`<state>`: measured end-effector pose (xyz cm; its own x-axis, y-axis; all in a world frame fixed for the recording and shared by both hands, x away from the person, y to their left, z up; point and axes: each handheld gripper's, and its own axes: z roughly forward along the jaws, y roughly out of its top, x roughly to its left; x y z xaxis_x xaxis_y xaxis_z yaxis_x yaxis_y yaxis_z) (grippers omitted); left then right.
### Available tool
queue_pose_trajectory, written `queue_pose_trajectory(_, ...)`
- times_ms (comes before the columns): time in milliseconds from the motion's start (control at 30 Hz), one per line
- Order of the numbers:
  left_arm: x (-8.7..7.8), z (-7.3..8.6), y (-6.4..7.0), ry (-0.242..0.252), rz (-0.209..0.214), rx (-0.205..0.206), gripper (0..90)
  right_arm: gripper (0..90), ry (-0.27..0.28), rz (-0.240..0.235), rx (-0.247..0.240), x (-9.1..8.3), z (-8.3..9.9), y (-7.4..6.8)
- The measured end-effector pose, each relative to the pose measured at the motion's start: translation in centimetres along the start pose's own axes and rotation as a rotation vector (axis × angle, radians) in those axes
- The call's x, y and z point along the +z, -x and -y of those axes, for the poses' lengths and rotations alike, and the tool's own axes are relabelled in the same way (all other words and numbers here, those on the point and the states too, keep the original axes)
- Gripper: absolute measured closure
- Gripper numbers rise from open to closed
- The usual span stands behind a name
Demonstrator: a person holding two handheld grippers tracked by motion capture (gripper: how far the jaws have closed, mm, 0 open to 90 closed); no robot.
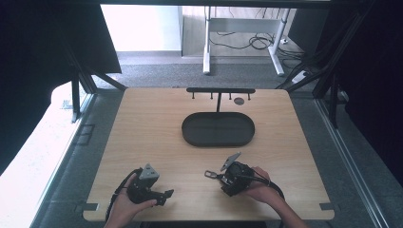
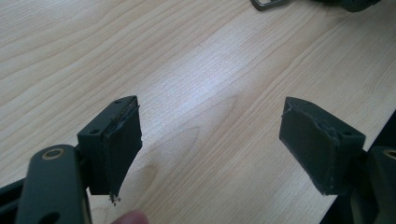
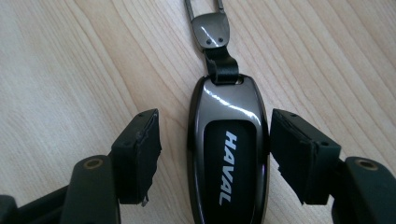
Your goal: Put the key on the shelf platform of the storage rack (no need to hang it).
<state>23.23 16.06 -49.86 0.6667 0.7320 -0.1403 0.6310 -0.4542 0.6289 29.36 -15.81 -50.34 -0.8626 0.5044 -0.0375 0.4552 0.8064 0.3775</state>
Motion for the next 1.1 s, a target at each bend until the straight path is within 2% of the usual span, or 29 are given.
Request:
queue_pose_trajectory(133, 0.19, 0.03, 0.02, -0.005, 0.001, -0.001, 21.2, 33.9, -0.023, 0.0, 0.006, 0.44, 0.17, 0.02)
queue_pose_trajectory(467, 0.36, 0.01, 0.15, -0.013, 0.002, 0.01, 21.0, 36.3, -0.014, -0.02, 0.027, 0.5, 0.26, 0.24)
queue_pose_trajectory(633, 0.38, 0.06, 0.11, -0.014, 0.0, 0.003, 21.0, 48.3, -0.012, -0.028, 0.041, 0.36, 0.25, 0.84)
queue_pose_trajectory(767, 0.49, 0.09, 0.02, -0.017, 0.002, 0.005, 21.0, 48.8, -0.022, -0.029, 0.026, 0.36, 0.14, 0.9)
queue_pose_trajectory(1100, 0.65, 0.09, 0.1, -0.022, 0.002, 0.006, 21.0, 49.2, -0.03, -0.027, 0.033, 0.35, 0.0, 0.84)
